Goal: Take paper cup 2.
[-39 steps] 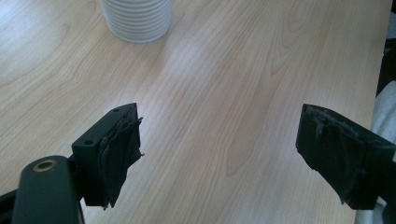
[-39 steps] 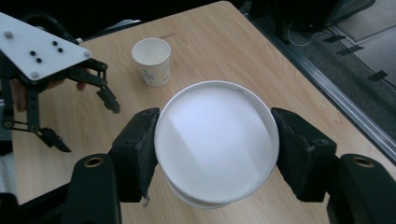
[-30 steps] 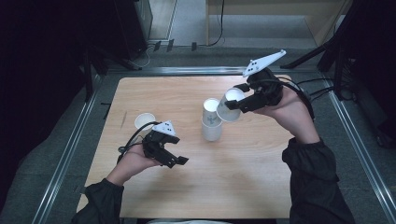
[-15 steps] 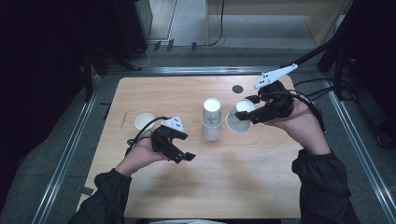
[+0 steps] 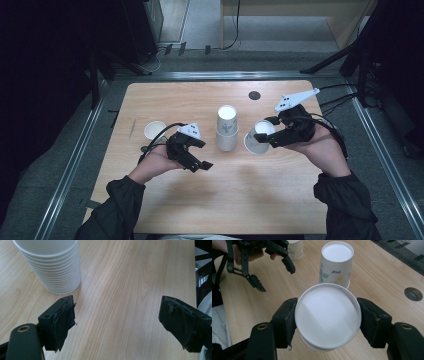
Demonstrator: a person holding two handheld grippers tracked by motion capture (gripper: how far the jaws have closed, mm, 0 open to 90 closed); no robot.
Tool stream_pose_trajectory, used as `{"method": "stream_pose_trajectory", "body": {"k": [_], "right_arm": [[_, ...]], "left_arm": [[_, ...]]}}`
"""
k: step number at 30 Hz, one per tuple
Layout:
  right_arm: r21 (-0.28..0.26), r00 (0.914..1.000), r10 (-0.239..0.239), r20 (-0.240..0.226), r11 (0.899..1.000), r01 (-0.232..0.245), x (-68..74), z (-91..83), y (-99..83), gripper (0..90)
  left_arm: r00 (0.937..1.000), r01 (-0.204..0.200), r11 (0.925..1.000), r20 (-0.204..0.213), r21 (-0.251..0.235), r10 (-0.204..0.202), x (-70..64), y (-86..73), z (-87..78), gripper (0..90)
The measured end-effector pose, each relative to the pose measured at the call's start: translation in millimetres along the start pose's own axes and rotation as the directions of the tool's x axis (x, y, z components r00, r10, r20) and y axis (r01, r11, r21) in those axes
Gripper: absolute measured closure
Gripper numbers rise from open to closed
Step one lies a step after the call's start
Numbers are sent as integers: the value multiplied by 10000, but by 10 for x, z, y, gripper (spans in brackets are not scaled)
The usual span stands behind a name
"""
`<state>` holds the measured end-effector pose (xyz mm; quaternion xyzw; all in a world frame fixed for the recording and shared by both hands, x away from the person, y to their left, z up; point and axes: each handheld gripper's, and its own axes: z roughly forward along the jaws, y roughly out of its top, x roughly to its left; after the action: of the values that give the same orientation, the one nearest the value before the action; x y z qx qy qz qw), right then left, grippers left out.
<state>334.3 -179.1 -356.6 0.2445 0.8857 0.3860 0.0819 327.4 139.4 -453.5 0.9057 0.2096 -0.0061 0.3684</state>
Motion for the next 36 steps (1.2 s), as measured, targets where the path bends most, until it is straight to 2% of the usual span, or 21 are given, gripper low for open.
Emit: {"method": "stream_pose_trajectory", "body": {"k": [4, 9, 10, 19, 22, 25, 26, 29, 30, 36], "right_arm": [[-133, 9999, 140, 85, 9998, -139, 5, 24, -89, 358], [-285, 9996, 274, -32, 9992, -275, 9, 73, -176, 358], [-251, 9996, 262, -80, 9993, -264, 15, 118, -222, 358], [160, 9991, 180, -396, 9997, -174, 62, 352, -391, 358], [129, 9975, 89, -697, 9999, -80, 78, 476, -462, 359], [151, 9969, 66, -785, 9999, -54, 91, 521, -474, 359], [100, 9947, 11, -1024, 9999, 0, 111, 567, -474, 359], [73, 9932, -51, -1164, 10000, 60, 140, 601, -461, 359], [24, 9915, -217, -1285, 9998, 221, 172, 626, -439, 359], [-113, 9850, -362, -1690, 9993, 348, 230, 676, -378, 359]], "left_arm": [[9999, -123, 9999, -38, 70, 123, -7, -2, -1, 137], [9999, -107, 9999, 44, -8, 107, -23, 0, 8, 138], [9999, -69, 9999, 156, -90, 71, -23, -2, 16, 144], [9998, -100, 9999, 179, -135, 102, -52, -9, 64, 144], [9994, -208, 9996, 261, -164, 212, -68, -4, 67, 144], [9993, -236, 9996, 285, -162, 240, -72, -2, 72, 144], [9993, -233, 9996, 287, -173, 237, -78, -1, 76, 144], [9993, -244, 9995, 274, -212, 250, -89, 0, 76, 144], [9991, -257, 9991, 322, -338, 268, -98, 5, 78, 144], [9983, -326, 9978, 457, -579, 353, -151, 33, 93, 144]]}}
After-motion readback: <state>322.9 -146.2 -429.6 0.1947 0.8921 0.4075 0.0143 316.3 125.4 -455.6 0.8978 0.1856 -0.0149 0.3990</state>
